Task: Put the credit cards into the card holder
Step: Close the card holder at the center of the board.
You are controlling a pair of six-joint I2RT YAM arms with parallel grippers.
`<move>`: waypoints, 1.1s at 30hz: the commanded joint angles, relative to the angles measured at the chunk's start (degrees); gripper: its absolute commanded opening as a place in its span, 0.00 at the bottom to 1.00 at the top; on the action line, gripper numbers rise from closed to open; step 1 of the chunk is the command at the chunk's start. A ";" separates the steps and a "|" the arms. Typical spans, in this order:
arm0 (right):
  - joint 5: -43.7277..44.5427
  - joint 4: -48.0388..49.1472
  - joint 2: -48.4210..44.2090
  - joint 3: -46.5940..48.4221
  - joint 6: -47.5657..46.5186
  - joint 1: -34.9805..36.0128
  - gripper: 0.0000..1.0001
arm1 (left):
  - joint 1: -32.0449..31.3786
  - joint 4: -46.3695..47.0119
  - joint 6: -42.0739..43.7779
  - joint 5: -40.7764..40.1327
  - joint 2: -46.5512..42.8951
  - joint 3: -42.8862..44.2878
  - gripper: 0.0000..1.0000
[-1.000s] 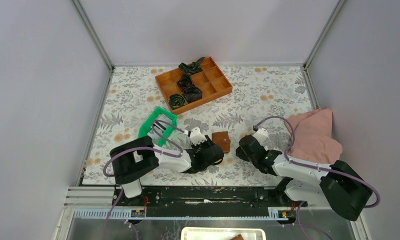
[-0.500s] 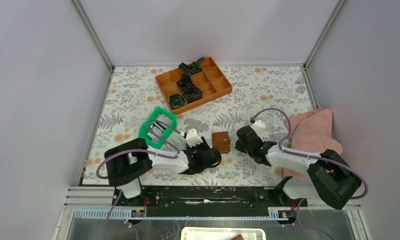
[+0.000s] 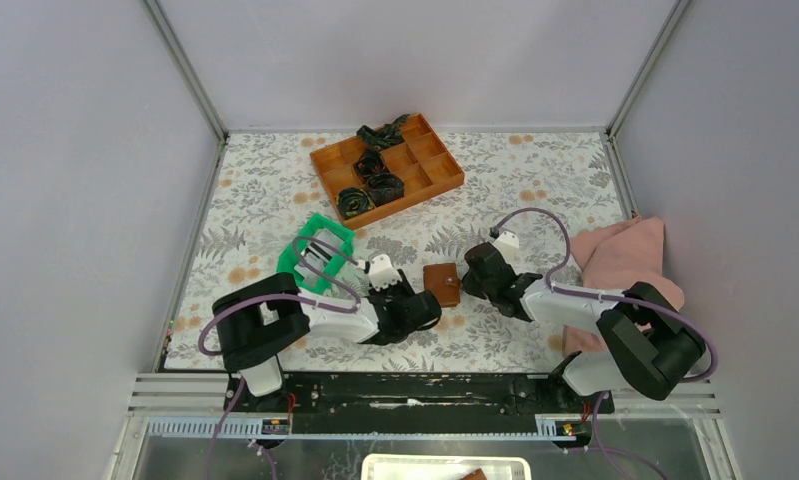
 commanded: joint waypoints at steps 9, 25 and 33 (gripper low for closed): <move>-0.77 2.15 2.21 3.11 -1.65 -0.77 0.22 | 3.83 -5.68 8.27 9.47 7.07 -4.22 0.41; -2.55 2.00 3.54 4.55 -2.17 -0.77 0.22 | 4.21 0.61 12.79 12.91 8.28 -3.26 0.40; -2.90 2.18 3.77 4.80 -2.29 -0.77 0.22 | 4.22 3.79 15.79 15.11 9.49 -2.11 0.39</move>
